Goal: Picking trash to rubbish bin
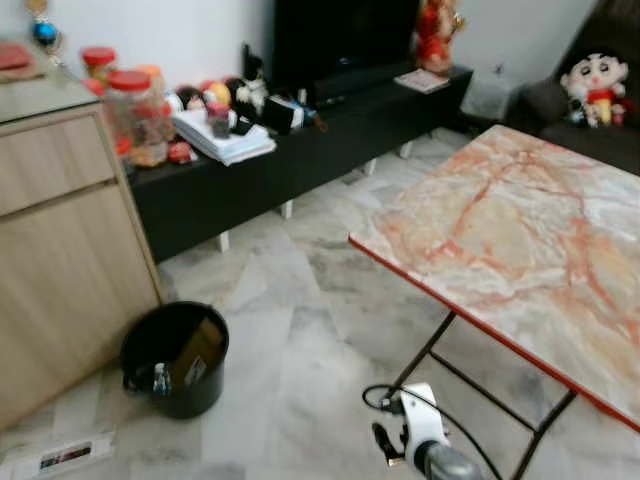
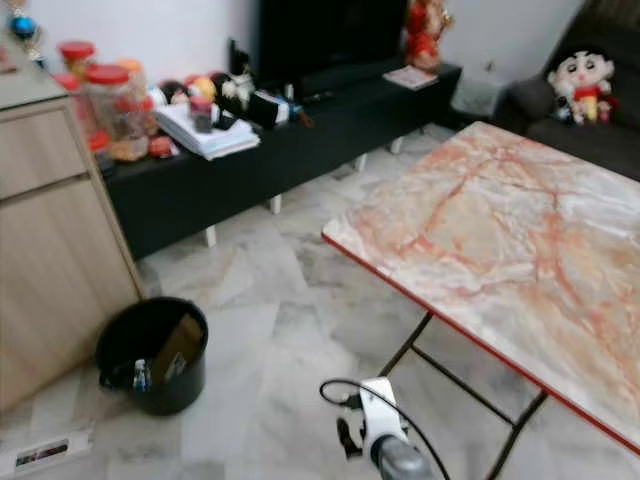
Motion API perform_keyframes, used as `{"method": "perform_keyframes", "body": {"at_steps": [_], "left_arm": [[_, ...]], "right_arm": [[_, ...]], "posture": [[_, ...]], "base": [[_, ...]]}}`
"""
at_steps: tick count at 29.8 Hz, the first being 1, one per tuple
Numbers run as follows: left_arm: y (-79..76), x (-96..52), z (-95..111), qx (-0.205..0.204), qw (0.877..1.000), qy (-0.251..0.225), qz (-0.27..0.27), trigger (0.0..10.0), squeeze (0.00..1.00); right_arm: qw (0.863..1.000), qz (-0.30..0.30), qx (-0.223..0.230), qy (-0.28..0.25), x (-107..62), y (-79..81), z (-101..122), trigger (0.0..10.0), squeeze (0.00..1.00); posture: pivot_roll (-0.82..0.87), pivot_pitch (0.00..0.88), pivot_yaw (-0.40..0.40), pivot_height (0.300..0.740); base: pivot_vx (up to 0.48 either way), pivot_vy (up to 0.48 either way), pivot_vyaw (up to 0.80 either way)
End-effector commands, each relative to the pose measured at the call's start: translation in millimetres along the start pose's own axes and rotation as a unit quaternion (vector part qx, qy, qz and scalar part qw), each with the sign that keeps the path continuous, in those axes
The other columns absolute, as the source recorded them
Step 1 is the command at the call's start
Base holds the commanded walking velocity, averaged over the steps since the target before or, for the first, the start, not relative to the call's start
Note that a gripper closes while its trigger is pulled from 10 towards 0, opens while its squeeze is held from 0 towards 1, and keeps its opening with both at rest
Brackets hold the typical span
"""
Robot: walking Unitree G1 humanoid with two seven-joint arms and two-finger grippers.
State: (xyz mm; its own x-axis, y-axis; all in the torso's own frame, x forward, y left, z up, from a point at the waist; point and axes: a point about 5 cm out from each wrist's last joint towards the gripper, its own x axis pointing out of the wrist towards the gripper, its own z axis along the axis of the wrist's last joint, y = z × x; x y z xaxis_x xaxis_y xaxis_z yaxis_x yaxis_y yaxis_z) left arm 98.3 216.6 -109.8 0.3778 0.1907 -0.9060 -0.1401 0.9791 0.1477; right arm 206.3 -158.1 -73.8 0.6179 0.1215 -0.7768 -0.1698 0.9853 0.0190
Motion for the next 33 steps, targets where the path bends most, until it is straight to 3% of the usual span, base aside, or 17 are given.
{"method": "perform_keyframes", "body": {"at_steps": [1,17,29,33], "left_arm": [[-10.0,2.3,25,-0.014,0.999,-0.046,-0.011,10.0,0.0],[-9.3,2.1,24,-0.013,0.999,-0.046,-0.01,10.0,0.0],[-9.6,2.4,29,-0.005,0.998,-0.059,-0.012,10.0,0.0],[-12.0,2.4,37,0.03,0.996,-0.076,-0.024,10.0,0.0]], "right_arm": [[1.0,-0.011,0.0,0.009,-1.8,-7.1,-5,10.0,0.0],[1.0,-0.008,-0.001,0.009,-1.6,-5.4,-5,10.0,0.0],[1.0,-0.001,0.007,-0.001,0.3,-1.9,2,10.0,0.0],[1.0,0.004,0.005,-0.005,0.9,0.2,5,10.0,0.0]], "posture": [[0.1,0.0,-0.118,0.74],[0.11,0.0,-0.119,0.74],[0.11,0.0,-0.12,0.74],[0.11,0.0,-0.118,0.74]], "base": [[0.48,0.0,0.8],[0.48,0.0,0.79],[0.48,0.0,0.0],[0.154,0.0,0.0]]}}
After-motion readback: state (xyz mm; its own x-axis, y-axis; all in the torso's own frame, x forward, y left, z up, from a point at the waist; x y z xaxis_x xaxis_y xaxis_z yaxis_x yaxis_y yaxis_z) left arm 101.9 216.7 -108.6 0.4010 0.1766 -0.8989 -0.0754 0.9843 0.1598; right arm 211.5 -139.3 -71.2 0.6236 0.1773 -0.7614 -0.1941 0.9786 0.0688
